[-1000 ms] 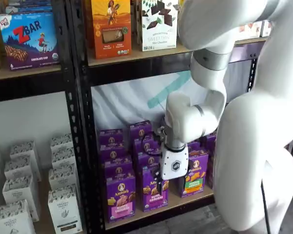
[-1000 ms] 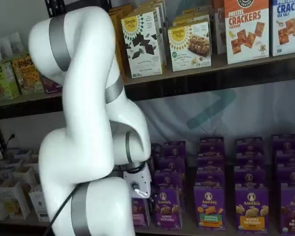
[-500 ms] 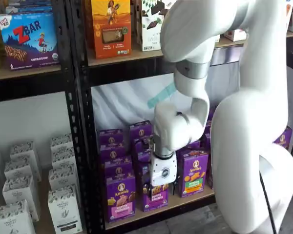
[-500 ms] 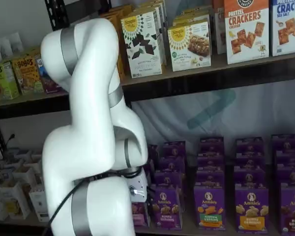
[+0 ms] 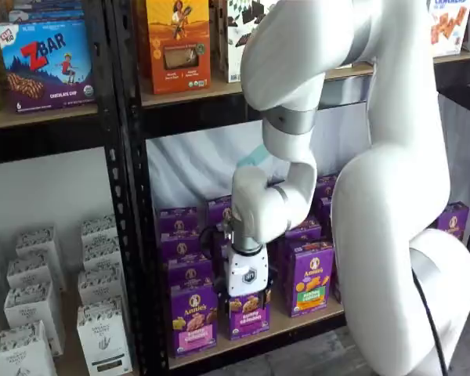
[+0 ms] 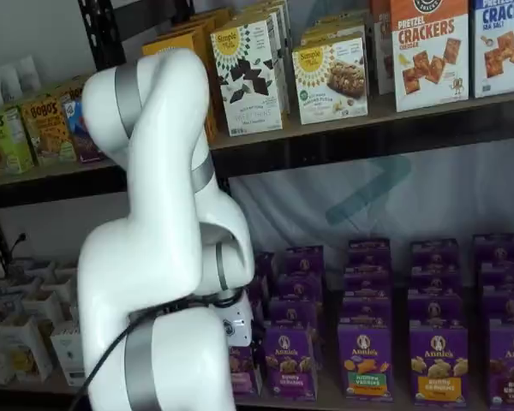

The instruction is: Pick up the purple box with a pink patch in the middle, on the bottom shelf, the first box from the left

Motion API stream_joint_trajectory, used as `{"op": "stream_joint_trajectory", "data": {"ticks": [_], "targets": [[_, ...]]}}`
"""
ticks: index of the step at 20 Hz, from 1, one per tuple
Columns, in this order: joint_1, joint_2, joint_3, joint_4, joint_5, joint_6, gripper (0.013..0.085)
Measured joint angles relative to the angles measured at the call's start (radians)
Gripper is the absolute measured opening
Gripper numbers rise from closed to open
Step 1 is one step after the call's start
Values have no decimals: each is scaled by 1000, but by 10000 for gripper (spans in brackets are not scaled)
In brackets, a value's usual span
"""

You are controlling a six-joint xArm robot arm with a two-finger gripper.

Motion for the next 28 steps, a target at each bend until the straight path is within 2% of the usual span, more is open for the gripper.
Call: {"op": "stream_joint_trajectory", "data": {"ticks": [5,10,14,17,22,25,28], "targets": [[12,61,-100,53,42,-38,850],[18,108,-169,50,49,-29,850],[21,144,-224,7,58,15,850],[21,171,-264,-55,58,75,850],[21,202,-329,-104,76,122,850],[21,213,-355,-74,86,94,850],[24,225,-381,-18,89,42,850]]}}
